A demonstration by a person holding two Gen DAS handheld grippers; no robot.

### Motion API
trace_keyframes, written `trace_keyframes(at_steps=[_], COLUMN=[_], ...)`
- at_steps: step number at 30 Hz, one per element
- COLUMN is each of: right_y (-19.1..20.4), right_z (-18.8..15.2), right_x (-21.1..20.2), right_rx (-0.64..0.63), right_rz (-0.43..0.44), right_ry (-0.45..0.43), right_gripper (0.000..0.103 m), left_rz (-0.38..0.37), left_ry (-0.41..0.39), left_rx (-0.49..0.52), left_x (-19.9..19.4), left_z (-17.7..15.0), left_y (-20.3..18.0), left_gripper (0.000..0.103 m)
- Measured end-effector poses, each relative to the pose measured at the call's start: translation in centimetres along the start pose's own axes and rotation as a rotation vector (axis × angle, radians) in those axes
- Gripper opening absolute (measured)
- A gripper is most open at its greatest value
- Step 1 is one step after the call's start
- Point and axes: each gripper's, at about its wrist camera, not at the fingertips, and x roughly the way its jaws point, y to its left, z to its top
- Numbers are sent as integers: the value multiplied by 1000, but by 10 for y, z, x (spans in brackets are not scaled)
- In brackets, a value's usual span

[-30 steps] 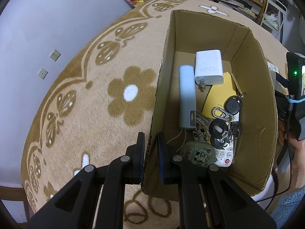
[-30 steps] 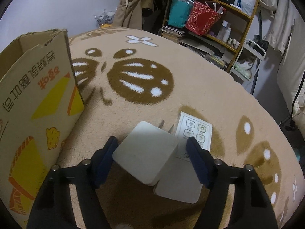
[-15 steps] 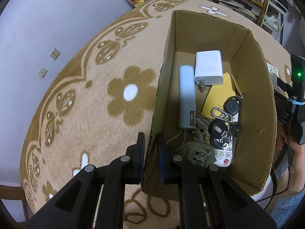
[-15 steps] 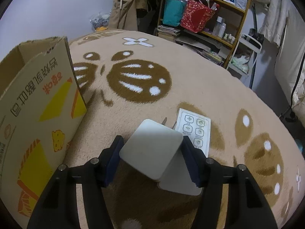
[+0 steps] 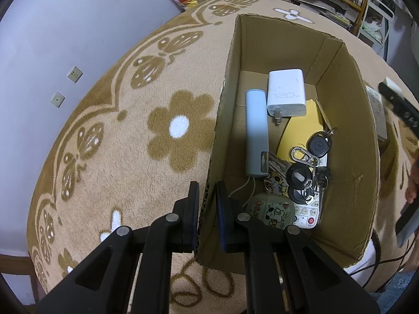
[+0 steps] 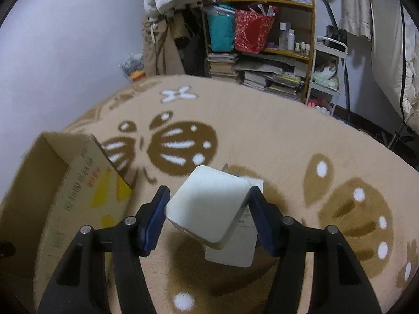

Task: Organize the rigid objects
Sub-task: 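Carry the small white charger into the box and open the right tool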

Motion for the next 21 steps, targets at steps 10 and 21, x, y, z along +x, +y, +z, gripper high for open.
trace_keyframes(at_steps=[10,21], right_y=[17,74], right_z=[24,28], right_x=[-46,-75], right_rx=[-20,-113], right_rz=[92,221], right_ry=[-74,-117], right_gripper=[66,66], left_rz=[1,5], left_ry=[1,0], left_rx=[-2,0], left_x=[1,0], left_z=[-1,-1], left_y=[0,-1], left_gripper=[11,11])
